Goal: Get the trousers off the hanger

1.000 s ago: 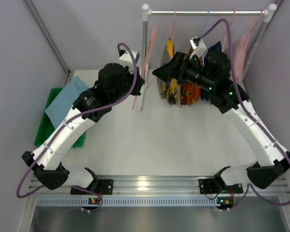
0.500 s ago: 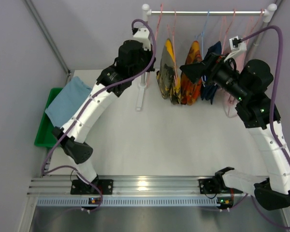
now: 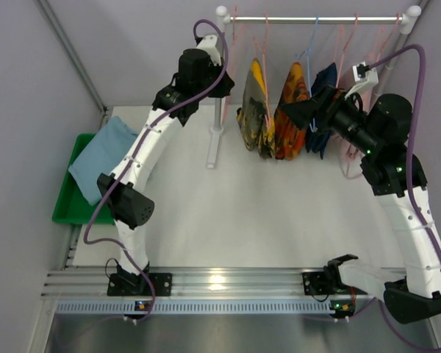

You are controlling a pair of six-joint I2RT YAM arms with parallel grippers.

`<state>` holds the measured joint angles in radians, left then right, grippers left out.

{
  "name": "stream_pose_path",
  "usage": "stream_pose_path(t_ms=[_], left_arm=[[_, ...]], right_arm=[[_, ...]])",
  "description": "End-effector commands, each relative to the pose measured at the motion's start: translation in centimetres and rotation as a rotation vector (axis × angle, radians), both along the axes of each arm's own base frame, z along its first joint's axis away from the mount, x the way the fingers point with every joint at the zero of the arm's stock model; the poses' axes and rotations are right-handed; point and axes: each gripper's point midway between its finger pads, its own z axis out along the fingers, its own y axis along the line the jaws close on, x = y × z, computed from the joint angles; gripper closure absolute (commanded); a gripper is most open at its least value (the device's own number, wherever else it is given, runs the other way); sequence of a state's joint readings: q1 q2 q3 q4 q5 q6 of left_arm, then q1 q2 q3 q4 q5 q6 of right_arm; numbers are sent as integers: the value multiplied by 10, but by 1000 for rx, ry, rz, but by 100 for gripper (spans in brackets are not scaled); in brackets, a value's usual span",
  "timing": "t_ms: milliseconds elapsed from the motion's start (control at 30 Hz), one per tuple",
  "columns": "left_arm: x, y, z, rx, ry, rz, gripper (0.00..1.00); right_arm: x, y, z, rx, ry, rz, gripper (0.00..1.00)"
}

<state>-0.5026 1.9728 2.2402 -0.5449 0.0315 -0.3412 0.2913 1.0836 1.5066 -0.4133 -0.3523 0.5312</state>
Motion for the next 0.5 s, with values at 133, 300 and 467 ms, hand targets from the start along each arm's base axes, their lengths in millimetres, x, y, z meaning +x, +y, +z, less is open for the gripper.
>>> stream_pose_path(t_ms=[133,300,467], left_arm=[[2,-10,45,-81,-116,-45,100],[13,-4,31,-87,-80,-4,100],[20,0,16,-81,-41,7,95]], right_arm=[[-2,-5,4,15,-9,1,1],[2,-7,3,16,-5,-10,1],[8,-9,1,8,-3,-22,1]])
